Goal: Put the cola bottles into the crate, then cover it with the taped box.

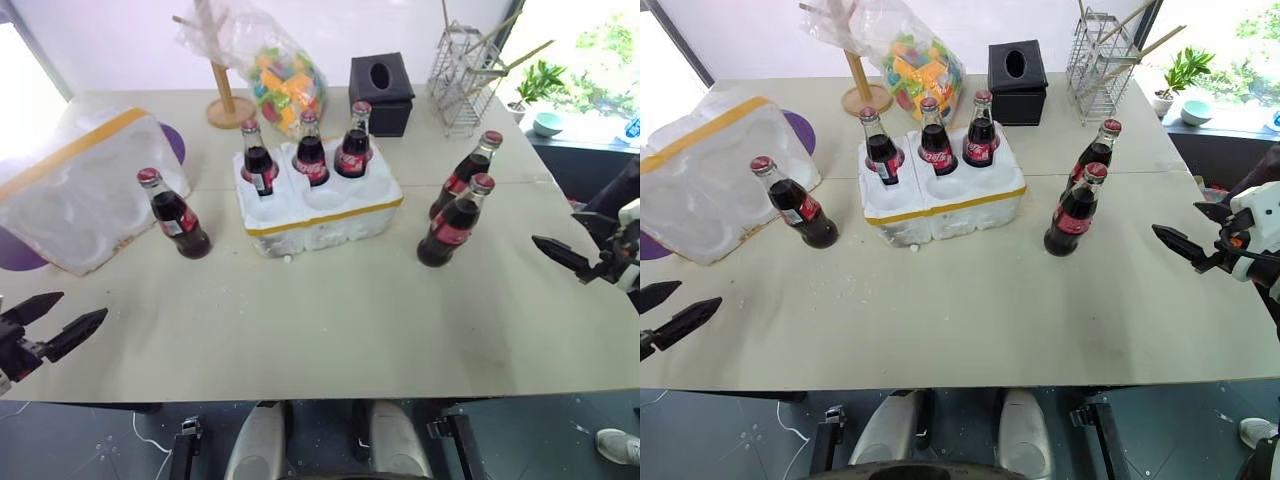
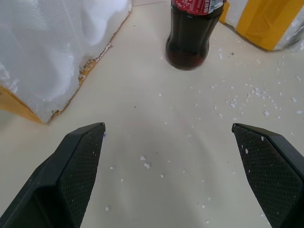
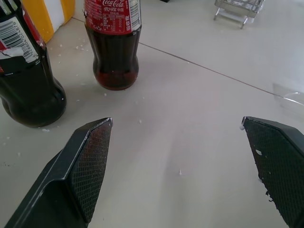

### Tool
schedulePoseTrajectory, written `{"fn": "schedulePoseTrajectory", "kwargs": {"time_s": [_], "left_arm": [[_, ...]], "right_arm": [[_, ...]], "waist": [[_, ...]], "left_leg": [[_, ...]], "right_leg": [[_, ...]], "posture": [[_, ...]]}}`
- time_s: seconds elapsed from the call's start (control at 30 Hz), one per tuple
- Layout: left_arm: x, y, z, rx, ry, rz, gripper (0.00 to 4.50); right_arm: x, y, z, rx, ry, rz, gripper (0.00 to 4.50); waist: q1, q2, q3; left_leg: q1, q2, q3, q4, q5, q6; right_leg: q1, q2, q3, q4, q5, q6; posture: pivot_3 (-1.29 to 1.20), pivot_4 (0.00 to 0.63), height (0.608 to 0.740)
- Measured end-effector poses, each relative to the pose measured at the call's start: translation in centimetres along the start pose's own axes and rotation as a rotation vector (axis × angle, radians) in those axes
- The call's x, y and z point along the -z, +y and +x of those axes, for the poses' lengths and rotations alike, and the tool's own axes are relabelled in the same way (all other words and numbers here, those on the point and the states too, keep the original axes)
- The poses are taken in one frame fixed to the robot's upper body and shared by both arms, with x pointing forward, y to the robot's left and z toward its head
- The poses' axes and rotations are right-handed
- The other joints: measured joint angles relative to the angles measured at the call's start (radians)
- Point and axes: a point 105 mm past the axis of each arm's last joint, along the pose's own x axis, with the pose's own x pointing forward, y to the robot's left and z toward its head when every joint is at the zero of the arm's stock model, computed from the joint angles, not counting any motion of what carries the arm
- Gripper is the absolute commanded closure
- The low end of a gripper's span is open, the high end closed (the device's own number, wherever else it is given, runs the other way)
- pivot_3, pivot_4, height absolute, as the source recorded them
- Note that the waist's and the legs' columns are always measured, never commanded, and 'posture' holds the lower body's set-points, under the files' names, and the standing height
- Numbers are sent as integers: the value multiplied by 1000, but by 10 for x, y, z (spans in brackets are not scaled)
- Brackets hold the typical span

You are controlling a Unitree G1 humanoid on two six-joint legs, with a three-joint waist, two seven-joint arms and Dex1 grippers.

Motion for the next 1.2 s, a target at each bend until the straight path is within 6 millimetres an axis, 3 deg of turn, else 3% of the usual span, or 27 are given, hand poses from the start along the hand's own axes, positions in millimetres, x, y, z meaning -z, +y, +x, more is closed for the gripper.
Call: {"fn": "schedulePoseTrajectory", "kwargs": {"time_s": [0.43, 0.8, 1.0, 1.2], "left_arm": [[1, 0, 2, 3, 8, -30, 42], [-20, -7, 18, 35, -78, 7, 42], [-25, -14, 51, 105, -119, 22, 42], [-37, -10, 92, 151, -167, 58, 42]], "right_arm": [[3, 3, 1, -15, 10, 47, 0], [-8, 23, -2, -135, -7, 84, 0], [-49, 63, -40, -347, -14, 80, 0], [-65, 148, -63, -642, 22, 109, 0]], "waist": [[-1, 0, 0], [1, 0, 0], [26, 2, -1], [41, 0, -2]], "left_leg": [[0, 0, 2, 0, 0, 0], [0, 1, 2, 0, 0, 0], [0, 2, 2, 0, 0, 0], [1, 4, 4, 2, 0, 0]], "right_leg": [[-1, 0, 1, 0, 0, 0], [-1, 1, 2, 1, 1, 0], [-1, 3, 2, 0, 1, 0], [0, 4, 2, 0, 1, 2]], "posture": [[0, 150, 740], [0, 150, 740], [0, 150, 740], [0, 150, 740]]}}
